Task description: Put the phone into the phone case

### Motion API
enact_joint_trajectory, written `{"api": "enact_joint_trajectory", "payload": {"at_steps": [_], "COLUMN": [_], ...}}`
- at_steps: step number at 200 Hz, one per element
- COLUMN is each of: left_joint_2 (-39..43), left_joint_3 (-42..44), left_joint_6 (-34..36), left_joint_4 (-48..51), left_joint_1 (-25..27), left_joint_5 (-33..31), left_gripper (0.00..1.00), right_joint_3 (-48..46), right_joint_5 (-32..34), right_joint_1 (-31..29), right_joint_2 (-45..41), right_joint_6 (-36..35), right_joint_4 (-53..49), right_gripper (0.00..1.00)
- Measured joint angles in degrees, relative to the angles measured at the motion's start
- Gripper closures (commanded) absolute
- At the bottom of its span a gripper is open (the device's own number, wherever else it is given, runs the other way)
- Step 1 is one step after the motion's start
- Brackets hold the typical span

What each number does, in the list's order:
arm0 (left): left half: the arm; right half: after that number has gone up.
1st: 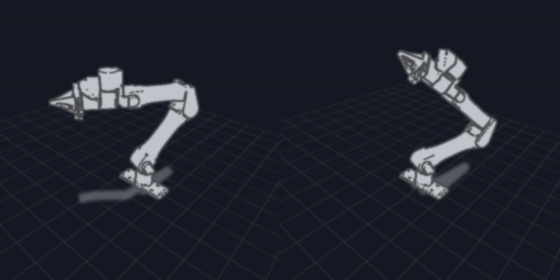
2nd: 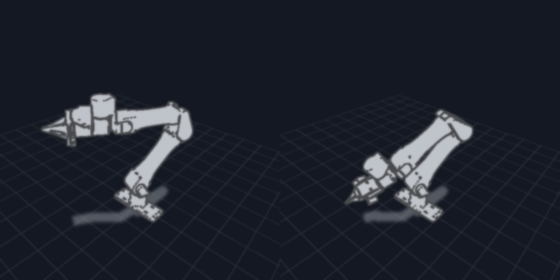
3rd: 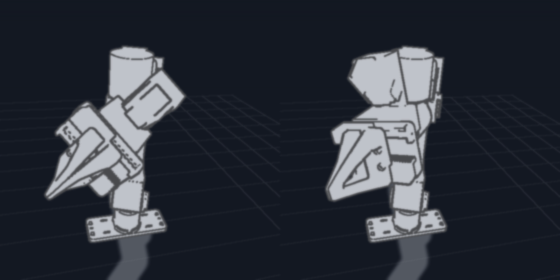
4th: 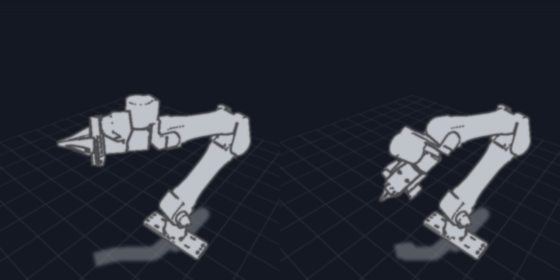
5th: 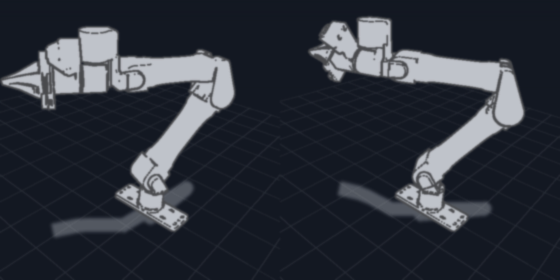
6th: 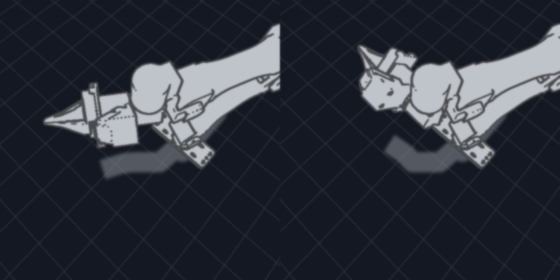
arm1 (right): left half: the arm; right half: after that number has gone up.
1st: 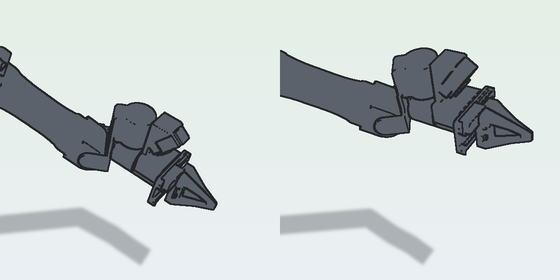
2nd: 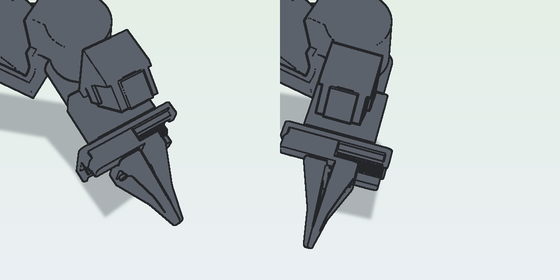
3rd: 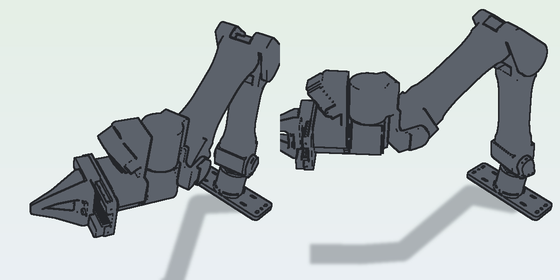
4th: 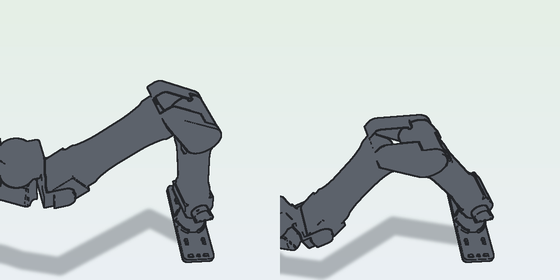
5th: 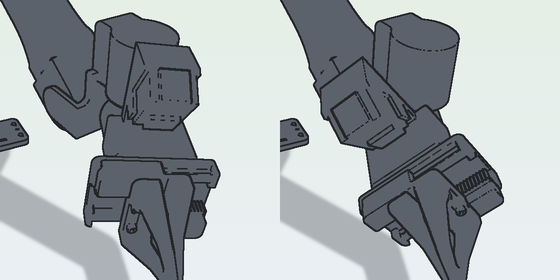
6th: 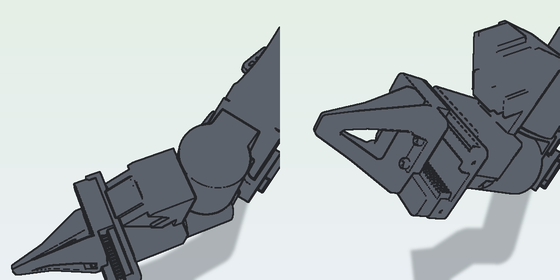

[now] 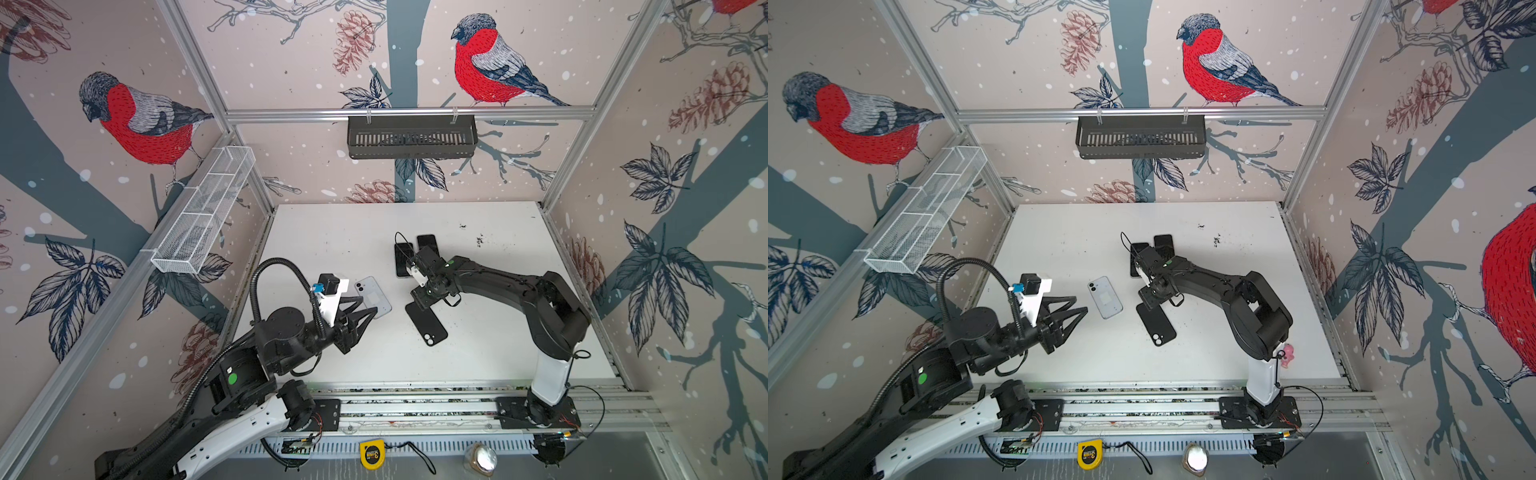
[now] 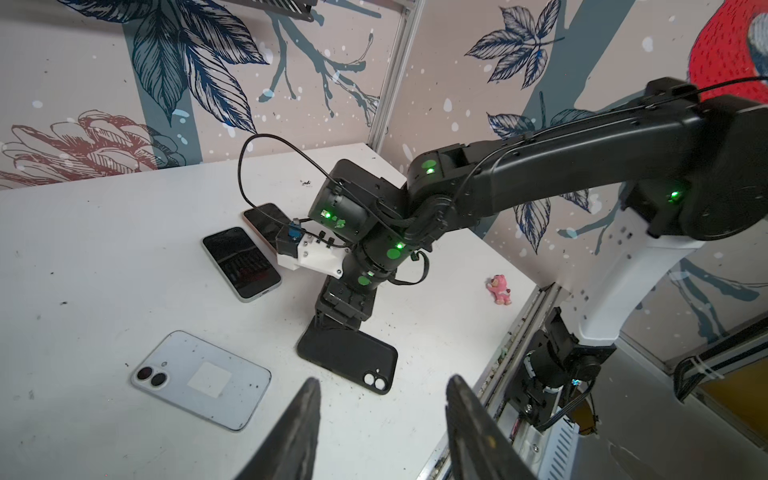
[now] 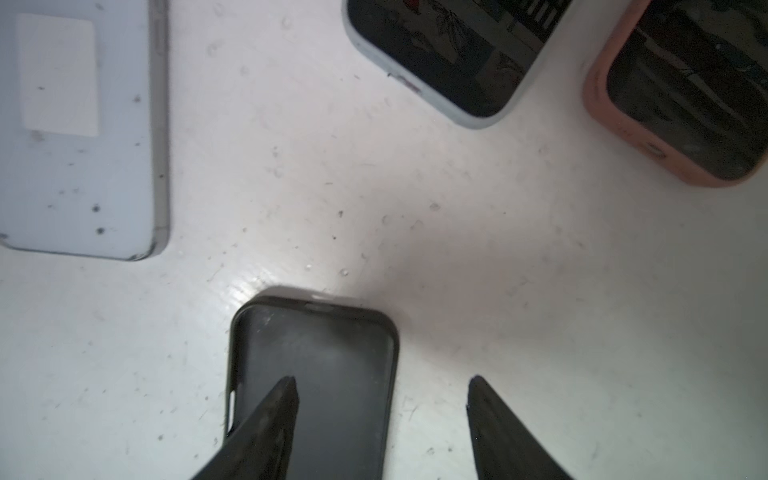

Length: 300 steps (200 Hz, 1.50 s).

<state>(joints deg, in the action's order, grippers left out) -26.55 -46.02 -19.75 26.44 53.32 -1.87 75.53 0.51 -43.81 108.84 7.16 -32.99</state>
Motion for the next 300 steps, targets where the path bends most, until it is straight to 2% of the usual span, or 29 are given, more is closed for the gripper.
{"api": "enact_joint_trajectory", "payload": {"at_steps": [44,74,91,126,183,232,271,300], "left_joint_2": [6.47,9.29,9.86,9.94,9.79,8.94,8.31,7.56], "left_joint_3": [4.55,5.53,5.68,6.05,6.23,6.25,6.25,6.25], "left_joint_6": [-2.32,-2.51,-2.51,-2.51,-2.51,-2.54,-2.71,-2.73], "left_joint_4": [1.31,1.09,0.98,0.92,0.92,0.87,0.90,0.90], "left_joint_1": [0.00,0.00,0.00,-0.07,-0.17,-0.17,-0.17,-0.22], "left_joint_5": [1.64,1.62,1.60,1.62,1.62,1.62,0.52,-0.15], "left_gripper": [0.52,0.52,0.53,0.55,0.56,0.56,0.57,0.57], "right_joint_3": [5.05,6.03,6.21,5.75,-1.62,-14.86,-26.05,-29.53], "right_joint_5": [0.63,0.20,-0.66,-2.47,-3.72,-4.42,-3.69,-0.24], "right_joint_1": [-1.27,-1.86,-1.84,-1.40,3.85,9.33,9.97,8.66], "right_joint_2": [6.27,8.07,8.46,8.28,2.51,-11.41,-22.86,-28.48], "right_joint_6": [-4.37,-4.98,-4.96,-4.17,-0.79,7.10,19.82,30.49], "right_joint_4": [-1.49,-1.29,-1.31,-0.37,2.19,4.66,6.36,4.76], "right_gripper": [0.24,0.27,0.35,0.59,0.95,0.98,0.98,0.95]}}
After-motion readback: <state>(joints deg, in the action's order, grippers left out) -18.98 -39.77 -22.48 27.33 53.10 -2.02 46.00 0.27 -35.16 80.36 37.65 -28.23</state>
